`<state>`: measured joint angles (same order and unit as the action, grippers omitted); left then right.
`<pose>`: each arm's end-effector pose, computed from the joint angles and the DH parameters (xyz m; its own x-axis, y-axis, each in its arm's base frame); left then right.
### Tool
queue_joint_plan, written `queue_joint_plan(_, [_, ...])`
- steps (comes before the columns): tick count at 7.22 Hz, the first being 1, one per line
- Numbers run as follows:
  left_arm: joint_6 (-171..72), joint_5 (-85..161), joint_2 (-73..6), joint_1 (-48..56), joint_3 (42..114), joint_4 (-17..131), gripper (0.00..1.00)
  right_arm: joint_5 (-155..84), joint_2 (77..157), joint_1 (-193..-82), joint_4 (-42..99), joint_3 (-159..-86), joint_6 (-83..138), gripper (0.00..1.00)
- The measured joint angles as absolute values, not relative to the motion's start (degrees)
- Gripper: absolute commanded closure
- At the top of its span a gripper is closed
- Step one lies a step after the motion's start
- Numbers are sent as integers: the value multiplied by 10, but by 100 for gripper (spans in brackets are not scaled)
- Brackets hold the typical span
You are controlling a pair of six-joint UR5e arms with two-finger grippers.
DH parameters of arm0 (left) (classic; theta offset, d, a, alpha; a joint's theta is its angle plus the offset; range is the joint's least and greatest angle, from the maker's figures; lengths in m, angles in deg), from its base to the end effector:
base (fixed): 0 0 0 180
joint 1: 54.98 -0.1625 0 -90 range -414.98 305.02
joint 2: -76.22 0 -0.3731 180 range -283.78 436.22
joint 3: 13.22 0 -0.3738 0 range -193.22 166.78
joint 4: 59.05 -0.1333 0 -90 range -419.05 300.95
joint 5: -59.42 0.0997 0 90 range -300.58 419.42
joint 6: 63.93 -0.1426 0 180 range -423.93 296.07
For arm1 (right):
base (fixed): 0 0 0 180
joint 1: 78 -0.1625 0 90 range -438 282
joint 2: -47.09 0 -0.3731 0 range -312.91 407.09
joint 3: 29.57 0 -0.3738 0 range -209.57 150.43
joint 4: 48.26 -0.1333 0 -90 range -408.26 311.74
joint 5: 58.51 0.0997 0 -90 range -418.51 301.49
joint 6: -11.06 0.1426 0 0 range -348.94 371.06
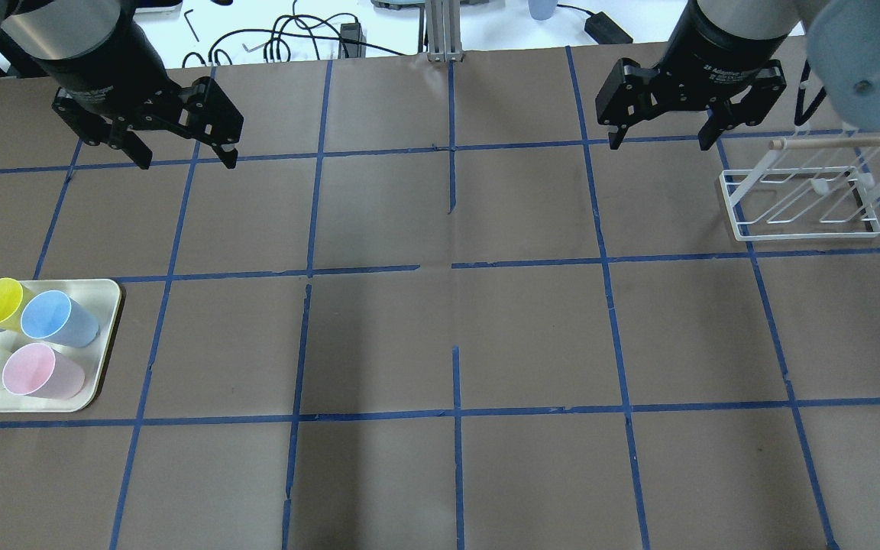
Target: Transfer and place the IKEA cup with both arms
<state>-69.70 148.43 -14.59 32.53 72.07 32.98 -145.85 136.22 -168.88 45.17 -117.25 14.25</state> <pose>-0.1147 -0.4880 0.4217 -0.9982 0.0577 0.0139 0.0572 0.9978 -0.0342 0.1474 -0.4886 0.4116 -0.9980 0.0362 -0.0509 0.0403 0.9958 -0.0824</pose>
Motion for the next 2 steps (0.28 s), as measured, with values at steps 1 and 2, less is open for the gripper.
queue_joint_plan(1, [-696, 1485, -146, 323, 720, 330, 0, -1458, 1362, -1689, 452, -1172, 143, 0])
queue_joint_plan(2, [-691, 1486, -146, 323, 717, 331, 0, -1458, 1362, -1689, 451, -1172, 143, 0])
